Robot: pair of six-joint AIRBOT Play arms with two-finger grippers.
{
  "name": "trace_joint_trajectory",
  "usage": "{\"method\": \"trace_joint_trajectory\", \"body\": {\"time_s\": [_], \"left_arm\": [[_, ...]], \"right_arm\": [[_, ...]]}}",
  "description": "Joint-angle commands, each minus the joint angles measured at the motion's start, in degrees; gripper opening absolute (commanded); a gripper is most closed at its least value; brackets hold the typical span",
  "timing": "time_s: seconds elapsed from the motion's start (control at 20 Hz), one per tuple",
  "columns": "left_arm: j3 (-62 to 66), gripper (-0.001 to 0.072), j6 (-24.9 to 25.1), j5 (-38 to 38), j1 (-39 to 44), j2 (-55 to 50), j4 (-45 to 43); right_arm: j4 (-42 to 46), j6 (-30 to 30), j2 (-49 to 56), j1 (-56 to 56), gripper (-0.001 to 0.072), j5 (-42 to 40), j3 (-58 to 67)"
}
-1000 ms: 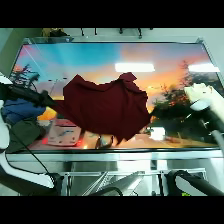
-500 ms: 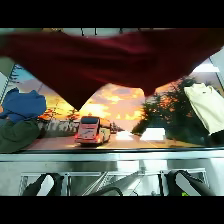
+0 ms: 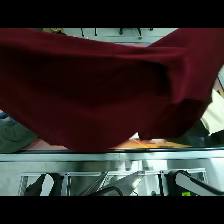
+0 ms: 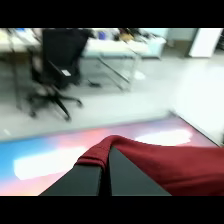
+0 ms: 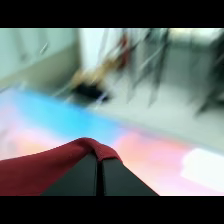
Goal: Fold the shirts.
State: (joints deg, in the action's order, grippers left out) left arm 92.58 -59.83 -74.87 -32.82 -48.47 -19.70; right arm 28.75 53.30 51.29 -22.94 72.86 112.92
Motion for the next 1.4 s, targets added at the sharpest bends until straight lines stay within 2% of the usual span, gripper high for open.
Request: {"method": "trace_joint_trajectory", "body": {"time_s": [0.0, 0.1, 0.2, 0.35, 0.5, 0.7, 0.8, 1.0, 1.1, 1.35], "left_arm": [[-7.58, 0.0012, 1.60, 3.65, 16.98, -12.07, -16.15], [-11.58, 0.0012, 0.57, 11.47, 24.57, -20.70, -26.45], [-10.38, 0.0013, -0.26, 17.68, 28.39, -32.17, -30.62], [-0.55, 0.0012, -2.45, 14.34, 28.61, -48.30, -30.80], [10.14, 0.0012, -7.89, 11.41, 28.61, -58.58, -33.92], [18.71, 0.0012, -12.55, 7.26, 28.70, -63.98, -37.64], [21.46, 0.0012, -14.95, 5.25, 29.27, -65.33, -43.43], [22.10, 0.0012, -16.02, 5.51, 31.06, -67.17, -49.75], [22.08, 0.0012, -19.76, 6.21, 32.20, -67.89, -55.89], [21.97, 0.0013, -19.69, 8.13, 33.07, -68.26, -57.29]], "right_arm": [[-3.74, -2.82, 12.94, 3.69, 0.0017, 2.49, -6.40], [-3.02, -4.02, 21.68, 5.60, 0.0016, 1.70, -8.92], [-2.01, -3.78, 30.86, 6.54, 0.0016, -1.05, -8.92], [-2.93, -2.32, 41.03, 6.69, 0.0016, -5.01, -8.79], [-2.89, -2.32, 45.94, 6.14, 0.0016, -9.49, -8.76], [-2.03, -2.36, 46.51, 4.70, 0.0016, -9.27, -8.37], [2.82, -2.34, 46.21, 4.44, 0.0015, -8.33, -8.37], [10.05, -2.38, 46.73, 6.14, 0.0015, -9.31, -8.44], [15.17, -2.29, 46.71, 7.48, 0.0015, -12.37, -8.44], [17.59, -2.32, 47.43, 9.53, 0.0015, -17.46, -8.44]]}}
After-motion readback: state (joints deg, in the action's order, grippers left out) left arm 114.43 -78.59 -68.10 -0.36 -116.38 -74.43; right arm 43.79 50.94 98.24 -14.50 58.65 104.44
